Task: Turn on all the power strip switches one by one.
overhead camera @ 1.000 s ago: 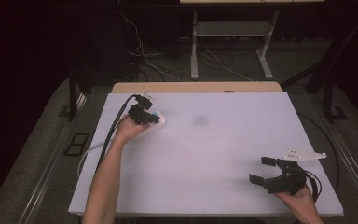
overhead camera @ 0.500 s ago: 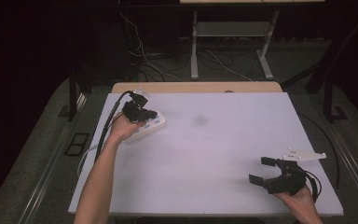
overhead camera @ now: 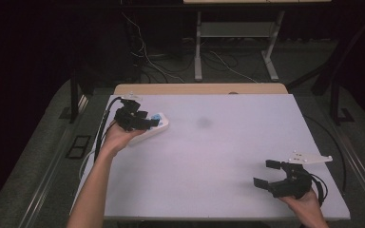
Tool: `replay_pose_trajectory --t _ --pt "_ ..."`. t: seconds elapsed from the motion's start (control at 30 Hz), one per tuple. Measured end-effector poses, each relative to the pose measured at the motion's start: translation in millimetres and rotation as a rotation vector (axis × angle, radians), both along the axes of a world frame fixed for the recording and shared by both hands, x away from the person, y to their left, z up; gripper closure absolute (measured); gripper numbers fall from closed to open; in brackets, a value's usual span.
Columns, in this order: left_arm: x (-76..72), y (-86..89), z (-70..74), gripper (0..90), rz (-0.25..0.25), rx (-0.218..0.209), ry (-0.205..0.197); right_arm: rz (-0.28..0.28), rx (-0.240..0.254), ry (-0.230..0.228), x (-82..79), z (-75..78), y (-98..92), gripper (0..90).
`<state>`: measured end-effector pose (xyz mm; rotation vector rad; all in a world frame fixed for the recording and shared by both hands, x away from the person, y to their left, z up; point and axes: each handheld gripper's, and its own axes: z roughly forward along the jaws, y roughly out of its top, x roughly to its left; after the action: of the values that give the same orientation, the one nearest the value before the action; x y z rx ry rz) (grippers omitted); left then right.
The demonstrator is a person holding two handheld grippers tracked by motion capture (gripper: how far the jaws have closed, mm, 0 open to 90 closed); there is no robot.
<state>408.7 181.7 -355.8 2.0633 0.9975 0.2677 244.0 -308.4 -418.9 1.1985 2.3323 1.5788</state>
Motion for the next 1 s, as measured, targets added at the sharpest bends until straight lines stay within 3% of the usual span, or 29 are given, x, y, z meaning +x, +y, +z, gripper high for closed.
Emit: replay_pose_trajectory --t 0.13,0.57,1.0 --pt "-12.5 4.8 -1.6 0.7 0.027 -0.034 0.007 0.002 0.003 -0.001 -0.6 0.5 0.5 0.7" --pt "-68.2 13.5 -4.4 0.0 0.027 -0.102 -0.112 -0.002 0.007 -0.004 -0.4 0.8 0.0 0.7" --pt "-120.5 18.0 -27.8 0.0 0.013 -0.185 -0.149 -0.001 0.006 0.004 -0.1 0.0 1.3 0.7"
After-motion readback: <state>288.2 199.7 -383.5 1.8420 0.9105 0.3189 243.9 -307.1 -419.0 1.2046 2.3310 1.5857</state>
